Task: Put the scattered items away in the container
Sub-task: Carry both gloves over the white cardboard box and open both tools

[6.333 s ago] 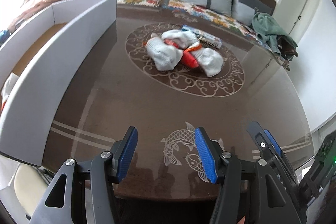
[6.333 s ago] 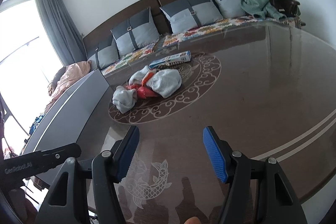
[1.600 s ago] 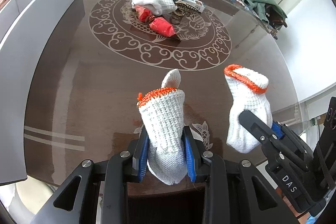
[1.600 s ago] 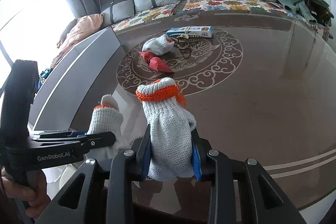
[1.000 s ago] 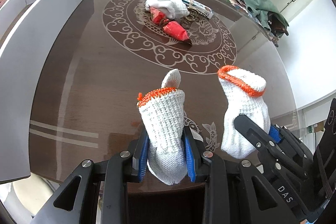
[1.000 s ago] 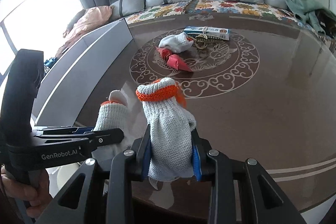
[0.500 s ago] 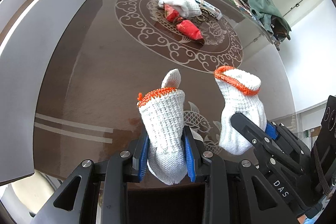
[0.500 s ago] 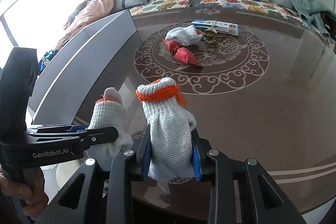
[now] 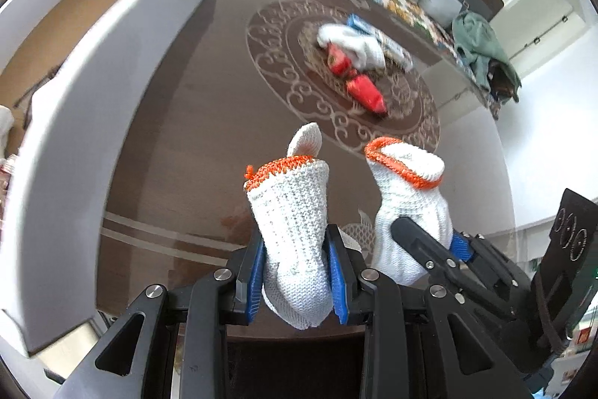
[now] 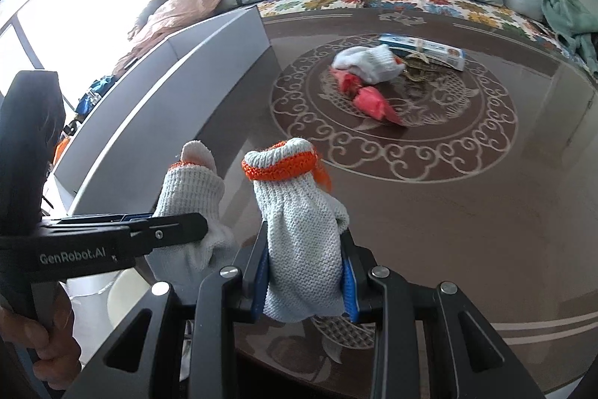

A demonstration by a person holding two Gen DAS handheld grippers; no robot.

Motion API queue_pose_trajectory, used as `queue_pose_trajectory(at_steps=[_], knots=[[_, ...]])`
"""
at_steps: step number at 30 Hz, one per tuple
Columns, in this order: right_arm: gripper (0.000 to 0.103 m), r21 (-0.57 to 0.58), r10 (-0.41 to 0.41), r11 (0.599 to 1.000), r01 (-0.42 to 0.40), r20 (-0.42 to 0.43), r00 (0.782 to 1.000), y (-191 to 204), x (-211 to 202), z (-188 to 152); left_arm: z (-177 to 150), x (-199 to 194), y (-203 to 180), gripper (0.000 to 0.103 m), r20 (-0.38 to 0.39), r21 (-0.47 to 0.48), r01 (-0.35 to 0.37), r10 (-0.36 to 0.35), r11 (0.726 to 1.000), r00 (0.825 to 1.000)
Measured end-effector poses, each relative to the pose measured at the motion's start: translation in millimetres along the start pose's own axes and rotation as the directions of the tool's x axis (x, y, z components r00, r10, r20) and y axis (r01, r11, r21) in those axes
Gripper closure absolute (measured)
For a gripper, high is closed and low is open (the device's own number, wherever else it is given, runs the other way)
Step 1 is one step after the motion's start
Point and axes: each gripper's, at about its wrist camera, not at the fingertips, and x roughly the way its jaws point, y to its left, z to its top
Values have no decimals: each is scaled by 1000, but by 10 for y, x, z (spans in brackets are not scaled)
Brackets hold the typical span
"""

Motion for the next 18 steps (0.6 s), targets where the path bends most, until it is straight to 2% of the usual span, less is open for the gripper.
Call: queue_pose_trajectory(at_steps=[8, 13, 18], knots=[[71, -72, 73, 995, -71, 31, 997, 375, 93, 432, 281, -462, 312, 73, 61, -84, 45, -39, 995, 997], [71, -162, 156, 976, -145, 58, 986, 784, 228, 873, 591, -837, 779, 73, 136, -156, -4, 26, 988, 990], [71, -266, 231, 945, -191, 129, 964, 1269, 411, 1620, 1132, -934, 1405, 73, 179, -259, -63, 112, 964, 977]])
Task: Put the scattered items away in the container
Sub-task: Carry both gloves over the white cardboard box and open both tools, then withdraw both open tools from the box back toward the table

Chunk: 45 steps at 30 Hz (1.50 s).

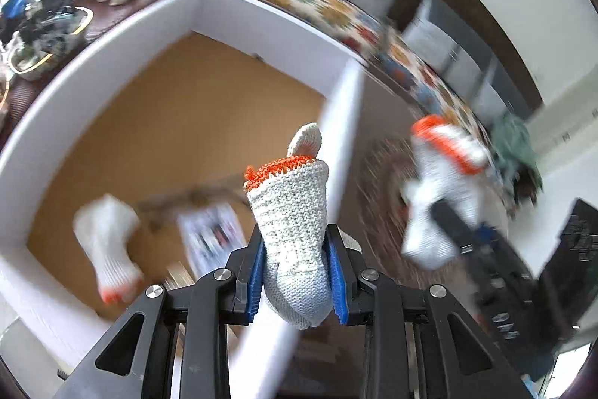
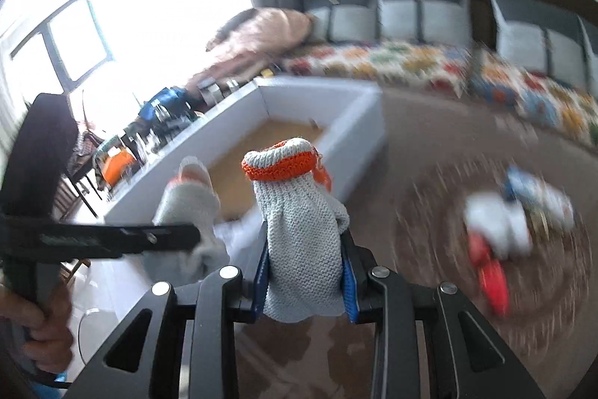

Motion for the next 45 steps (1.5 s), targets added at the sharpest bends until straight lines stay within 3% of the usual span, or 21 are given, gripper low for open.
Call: queue_pose_trajectory(at_steps=[4, 8, 11, 12, 13, 14, 15, 17, 22, 26, 30, 33, 35, 37, 40, 43, 45], knots=[[71, -62, 20, 998, -18, 26, 999, 122, 558, 633, 545, 286, 323, 73, 6, -73, -54, 54, 996, 999], [71, -74, 15, 997, -18, -42, 999, 134, 1288, 1014, 873, 667, 466, 73, -35, -105, -86, 83, 991, 996], [66, -28, 17, 999, -21, -133, 991, 37, 1781, 1083, 1022, 934, 462, 71, -55, -90, -93, 88, 992, 995], [62, -11, 2, 1000, -4, -169, 986, -4, 1931, 1070, 1054, 1009, 490, 68, -59, -107, -95, 89, 990, 994], [47, -3, -29, 1000, 29, -192, 981, -55, 2038, 1058, 1081, 1097, 535, 65, -78, -127, -104, 94, 986, 992], [39, 8, -44, 999, 46, -200, 979, -89, 2076, 1054, 1106, 1186, 581, 62, -98, -146, -114, 100, 983, 990], [39, 38, -34, 998, 42, -197, 980, -139, 2076, 1050, 1109, 1238, 614, 59, -116, -166, -116, 97, 979, 989], [39, 89, -4, 996, 19, -163, 987, -215, 2004, 1058, 1097, 1309, 682, 52, -145, -203, -86, 57, 975, 988], [38, 100, 10, 995, -7, -25, 1000, -302, 1575, 1057, 1018, 1182, 683, 45, -114, -206, -94, 72, 974, 991], [38, 93, 53, 994, -61, 85, 995, -324, 1062, 885, 917, 934, 540, 45, -48, -180, -95, 88, 979, 995], [38, 101, 77, 990, -96, 179, 981, -418, 480, 474, 777, 563, 120, 45, 53, -89, -100, 105, 991, 993], [38, 132, 39, 989, -65, 189, 981, -498, 137, 124, 605, 264, -261, 43, 135, -13, -93, 94, 996, 986], [38, 151, 5, 988, -39, 216, 976, -535, -112, -77, 461, 65, -482, 19, 176, 26, -100, 94, 995, 980], [38, 153, -45, 988, 7, 245, 968, -550, -350, -264, 303, -82, -710, 5, 228, 56, -127, 111, 990, 967], [38, 140, -207, 974, 178, 233, 950, -545, -658, -525, 98, -212, -998, 3, 266, 109, -181, 147, 977, 953], [38, 167, -300, 950, 264, 250, 921, -590, -980, -806, -141, -323, -1222, 3, 291, 145, -225, 176, 964, 940], [38, 190, -315, 944, 271, 264, 912, -634, -1159, -955, -299, -399, -1324, 3, 299, 149, -232, 180, 961, 937]])
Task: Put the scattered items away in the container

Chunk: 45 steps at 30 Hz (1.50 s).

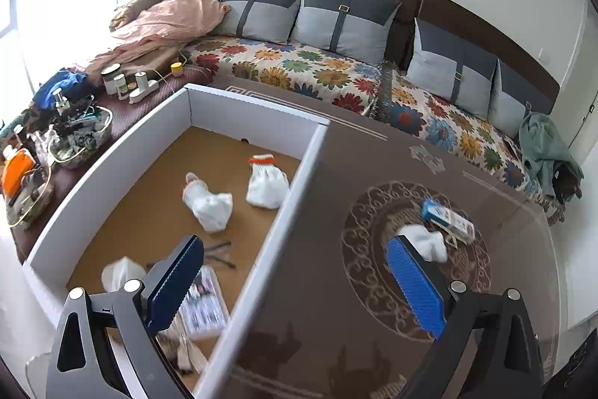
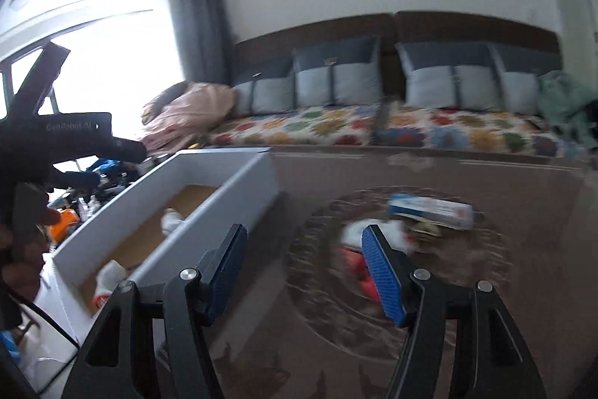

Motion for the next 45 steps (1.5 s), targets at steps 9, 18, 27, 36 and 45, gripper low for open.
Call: queue_pose_trajectory(at_steps=[9, 18, 27, 36, 45], knots=[[38, 199, 13, 980, -13, 3, 1000, -531, -654, -378, -896, -145, -382, 2, -103, 27, 63, -60, 998, 993], [38, 328, 118, 934, -141, 90, 989, -878, -1112, -755, -1760, -109, -841, 2, -176, 107, 184, -164, 977, 971], [38, 323, -13, 946, 35, -69, 998, -1040, -1164, -1125, -2084, 52, -1030, 2, -253, 156, 226, -182, 961, 950], [38, 342, -118, 926, 158, -134, 984, -1173, -1200, -1208, -2084, -190, -957, 2, -145, 232, 122, -90, 965, 985], [38, 360, -105, 922, 142, -119, 987, -1244, -1319, -1267, -2152, -174, -886, 2, -196, 205, 189, -149, 960, 969]])
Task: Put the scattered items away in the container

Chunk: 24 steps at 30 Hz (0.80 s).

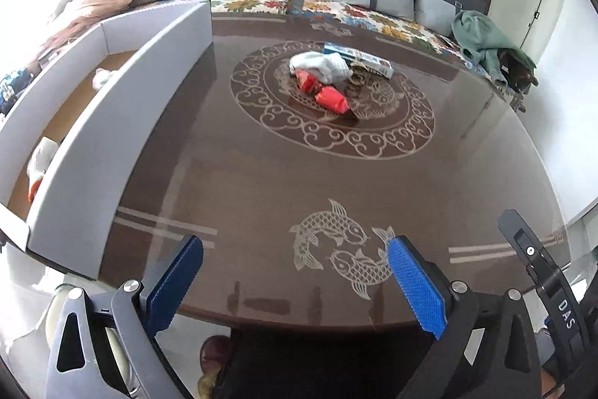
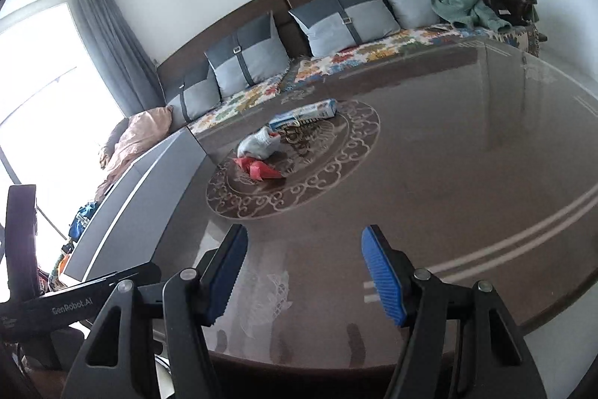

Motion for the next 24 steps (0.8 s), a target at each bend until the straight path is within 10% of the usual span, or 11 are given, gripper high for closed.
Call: queue_pose_trajectory(at_steps=[24], knots=[[38, 58, 29, 998, -28, -32, 999, -141, 204, -113, -63, 207, -110, 2, 4, 22, 10, -11, 1000, 1000]])
